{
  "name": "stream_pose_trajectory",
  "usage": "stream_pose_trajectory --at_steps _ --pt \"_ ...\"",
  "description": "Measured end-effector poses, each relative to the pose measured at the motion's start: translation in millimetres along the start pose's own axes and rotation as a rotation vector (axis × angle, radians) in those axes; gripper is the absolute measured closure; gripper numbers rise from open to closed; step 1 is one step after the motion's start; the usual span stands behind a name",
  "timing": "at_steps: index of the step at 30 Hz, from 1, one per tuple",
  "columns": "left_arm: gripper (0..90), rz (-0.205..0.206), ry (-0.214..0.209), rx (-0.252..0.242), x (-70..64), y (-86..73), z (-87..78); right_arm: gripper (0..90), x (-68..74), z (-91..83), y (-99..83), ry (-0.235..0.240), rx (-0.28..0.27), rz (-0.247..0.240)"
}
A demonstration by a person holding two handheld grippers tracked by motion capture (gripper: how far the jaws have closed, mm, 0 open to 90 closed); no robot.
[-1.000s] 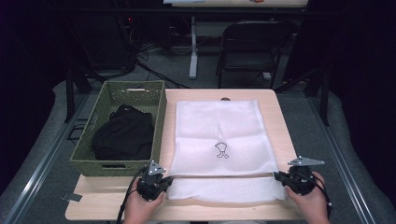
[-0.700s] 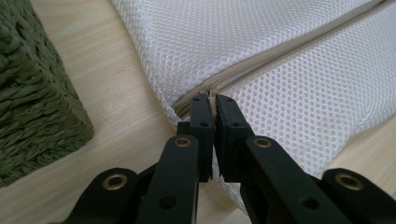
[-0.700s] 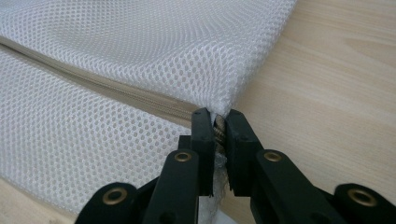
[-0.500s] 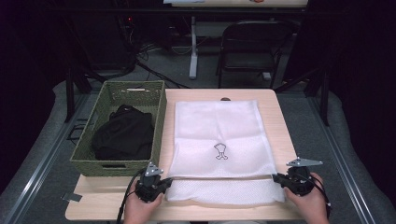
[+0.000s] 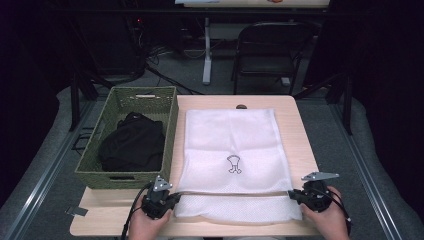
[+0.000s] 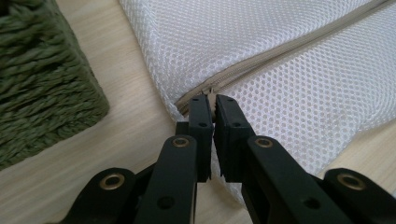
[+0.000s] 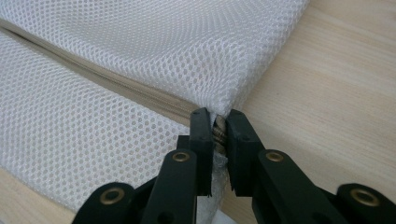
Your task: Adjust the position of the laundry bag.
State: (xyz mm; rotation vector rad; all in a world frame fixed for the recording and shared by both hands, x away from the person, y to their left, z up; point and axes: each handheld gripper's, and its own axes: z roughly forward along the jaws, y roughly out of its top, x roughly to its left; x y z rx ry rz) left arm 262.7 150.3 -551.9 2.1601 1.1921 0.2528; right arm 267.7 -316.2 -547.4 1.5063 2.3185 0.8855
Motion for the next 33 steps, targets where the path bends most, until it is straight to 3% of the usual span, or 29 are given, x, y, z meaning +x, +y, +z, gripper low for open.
stream_pose_trajectory --at_steps 7,15,20,30,33 --pt "86.1 -0.005 -0.003 0.015 1.8 -1.9 0.3 81.4 1.1 2.0 -0.5 0.001 0.02 -0.002" --pt "86.5 0.023 0.017 0.035 -0.8 -3.0 2.4 81.0 4.0 5.8 -0.4 0.001 0.04 -0.017" --pt "85.2 0.02 0.024 0.032 -2.0 -3.1 1.6 76.4 2.8 5.3 -1.0 -0.005 0.045 -0.01" --pt "68.1 0.028 0.002 -0.007 -0.6 0.1 -5.5 57.8 2.5 -2.9 0.6 -0.047 -0.025 -0.008" --pt "63.0 0.031 -0.01 -0.019 -0.5 1.2 -7.0 53.9 3.4 -4.3 1.2 -0.064 -0.035 -0.045"
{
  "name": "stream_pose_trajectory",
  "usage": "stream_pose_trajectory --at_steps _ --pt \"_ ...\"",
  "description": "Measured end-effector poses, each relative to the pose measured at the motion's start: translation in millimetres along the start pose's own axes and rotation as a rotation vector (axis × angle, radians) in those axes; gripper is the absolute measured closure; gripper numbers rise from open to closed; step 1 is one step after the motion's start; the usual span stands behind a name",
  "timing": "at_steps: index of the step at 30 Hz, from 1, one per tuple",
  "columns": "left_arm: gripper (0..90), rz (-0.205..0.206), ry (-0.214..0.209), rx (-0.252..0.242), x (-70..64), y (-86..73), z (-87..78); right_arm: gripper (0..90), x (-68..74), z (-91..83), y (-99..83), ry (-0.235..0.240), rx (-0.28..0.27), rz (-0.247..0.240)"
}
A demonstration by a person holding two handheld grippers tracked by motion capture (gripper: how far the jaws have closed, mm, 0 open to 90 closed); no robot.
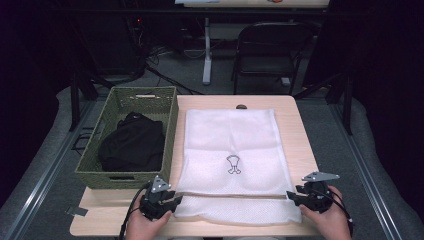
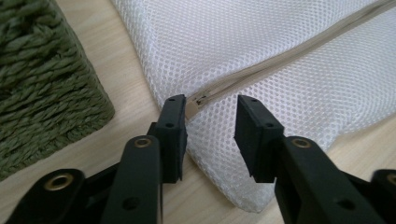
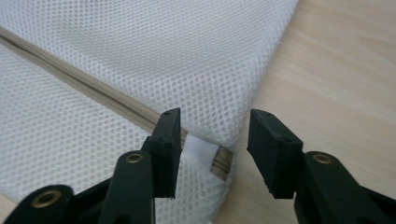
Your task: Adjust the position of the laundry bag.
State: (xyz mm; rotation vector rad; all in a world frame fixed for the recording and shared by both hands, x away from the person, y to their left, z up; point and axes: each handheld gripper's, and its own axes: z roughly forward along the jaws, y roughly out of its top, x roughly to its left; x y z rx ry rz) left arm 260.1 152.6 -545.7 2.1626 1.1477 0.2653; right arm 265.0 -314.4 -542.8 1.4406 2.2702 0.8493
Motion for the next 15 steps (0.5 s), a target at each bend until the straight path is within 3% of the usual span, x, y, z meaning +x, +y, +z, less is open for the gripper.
stream_pose_trajectory --at_steps 3,10,12,13,14,15 --pt "59.2 0.02 -0.003 -0.014 -0.6 1.3 -3.3 50.6 -0.3 -1.7 0.4 -0.033 -0.022 -0.063" --pt "54.1 0.055 -0.024 -0.03 -3.6 5.9 -9.6 46.9 5.9 -4.3 3.6 -0.019 -0.051 -0.098" --pt "52.4 0.072 -0.038 -0.012 -4.0 7.4 -11.2 48.0 9.5 -4.3 4.7 -0.015 -0.047 -0.118" --pt "51.2 0.084 -0.038 -0.005 -3.9 7.7 -12.2 50.6 11.7 -4.8 5.4 -0.01 -0.04 -0.153" --pt "51.2 0.094 -0.026 -0.025 -3.5 7.5 -15.3 54.4 15.2 -5.7 6.1 -0.004 -0.032 -0.191" --pt "51.2 0.094 -0.026 -0.025 -3.5 7.5 -15.3 54.4 15.2 -5.7 6.1 -0.004 -0.032 -0.191"
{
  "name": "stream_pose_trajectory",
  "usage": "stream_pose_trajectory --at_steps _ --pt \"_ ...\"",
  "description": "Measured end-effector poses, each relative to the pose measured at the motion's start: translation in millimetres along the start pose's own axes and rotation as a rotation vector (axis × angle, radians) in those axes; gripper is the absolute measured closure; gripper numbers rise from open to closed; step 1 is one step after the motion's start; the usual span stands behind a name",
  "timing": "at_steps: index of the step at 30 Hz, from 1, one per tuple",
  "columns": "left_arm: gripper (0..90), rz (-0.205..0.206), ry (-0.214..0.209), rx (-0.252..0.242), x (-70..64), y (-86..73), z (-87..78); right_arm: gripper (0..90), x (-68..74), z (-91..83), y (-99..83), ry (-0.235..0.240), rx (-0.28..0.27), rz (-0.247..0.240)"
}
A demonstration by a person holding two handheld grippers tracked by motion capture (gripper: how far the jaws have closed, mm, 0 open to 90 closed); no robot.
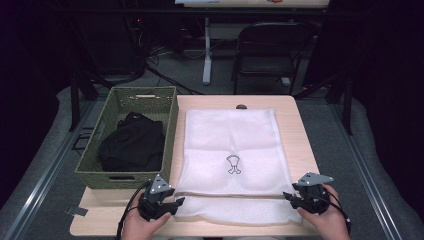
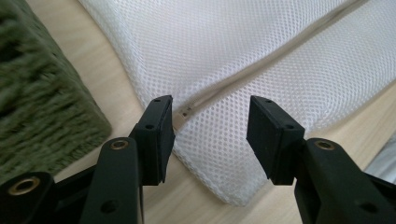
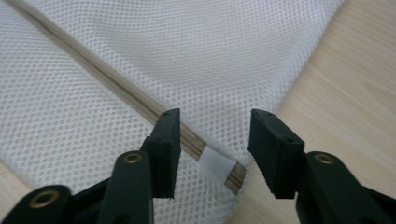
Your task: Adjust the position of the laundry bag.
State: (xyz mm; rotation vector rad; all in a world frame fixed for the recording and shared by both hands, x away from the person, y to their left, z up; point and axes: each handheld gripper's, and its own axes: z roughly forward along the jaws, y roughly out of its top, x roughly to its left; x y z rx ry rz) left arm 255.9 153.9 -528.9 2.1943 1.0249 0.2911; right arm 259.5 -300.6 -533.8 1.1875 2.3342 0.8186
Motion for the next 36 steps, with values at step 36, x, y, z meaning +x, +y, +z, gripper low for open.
stream_pose_trajectory --at_steps 36 --pt "47.9 -0.031 0.076 -0.04 15.8 43.4 -47.0 64.0 40.3 22.2 70.8 0.215 0.054 -0.058"
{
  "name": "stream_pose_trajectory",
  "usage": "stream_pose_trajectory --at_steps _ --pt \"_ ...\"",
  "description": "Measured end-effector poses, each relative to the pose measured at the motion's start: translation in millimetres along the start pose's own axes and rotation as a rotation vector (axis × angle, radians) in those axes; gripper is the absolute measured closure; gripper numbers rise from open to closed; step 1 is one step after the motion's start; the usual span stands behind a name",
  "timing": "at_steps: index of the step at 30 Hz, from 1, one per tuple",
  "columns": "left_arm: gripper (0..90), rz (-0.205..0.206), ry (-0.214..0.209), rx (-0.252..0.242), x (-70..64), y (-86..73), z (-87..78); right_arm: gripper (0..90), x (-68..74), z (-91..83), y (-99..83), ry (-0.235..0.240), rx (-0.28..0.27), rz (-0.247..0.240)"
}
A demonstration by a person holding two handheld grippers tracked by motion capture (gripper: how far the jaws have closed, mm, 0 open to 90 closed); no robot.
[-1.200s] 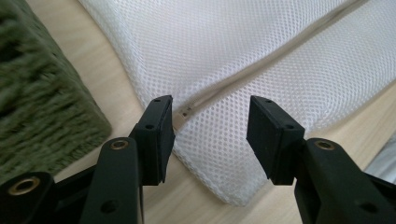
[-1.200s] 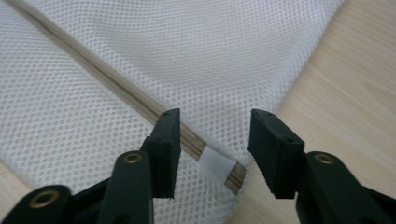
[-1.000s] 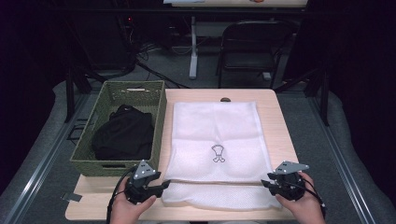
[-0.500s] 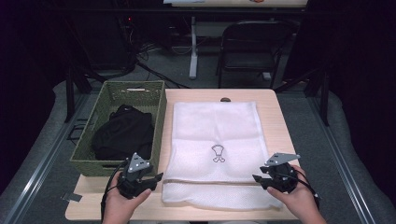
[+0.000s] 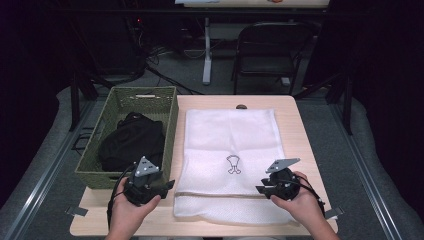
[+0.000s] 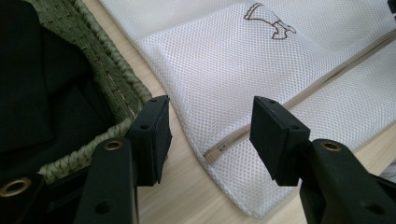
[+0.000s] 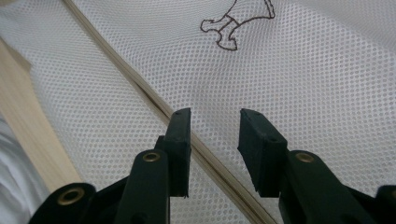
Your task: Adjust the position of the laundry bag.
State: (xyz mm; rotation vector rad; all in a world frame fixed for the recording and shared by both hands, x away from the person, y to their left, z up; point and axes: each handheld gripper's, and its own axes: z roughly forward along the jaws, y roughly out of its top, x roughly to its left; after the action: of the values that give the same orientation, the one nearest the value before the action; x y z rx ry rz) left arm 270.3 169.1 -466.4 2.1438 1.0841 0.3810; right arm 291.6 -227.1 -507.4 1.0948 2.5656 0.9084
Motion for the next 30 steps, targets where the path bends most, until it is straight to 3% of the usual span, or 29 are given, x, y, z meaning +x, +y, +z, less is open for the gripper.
stream_pose_trajectory --at_steps 2,9,13,20,30 --pt "47.9 -0.007 0.016 -0.008 -0.3 3.3 -0.7 64.1 3.6 2.1 -1.8 -0.01 -0.001 -0.014" --pt "47.9 -0.031 0.05 -0.001 9.0 11.8 -7.8 63.0 7.9 3.4 -6.3 0.035 -0.041 -0.037" --pt "47.9 -0.039 0.057 -0.001 16.4 13.8 -11.4 61.6 9.2 3.8 -5.8 0.046 -0.035 -0.024" --pt "47.3 -0.078 0.075 -0.013 32.6 16.7 -13.5 51.7 13.3 11.3 -6.3 -0.008 0.04 -0.033" --pt "46.1 -0.089 0.098 -0.014 44.8 20.4 -11.9 47.3 11.4 14.0 -8.7 -0.02 0.04 -0.005"
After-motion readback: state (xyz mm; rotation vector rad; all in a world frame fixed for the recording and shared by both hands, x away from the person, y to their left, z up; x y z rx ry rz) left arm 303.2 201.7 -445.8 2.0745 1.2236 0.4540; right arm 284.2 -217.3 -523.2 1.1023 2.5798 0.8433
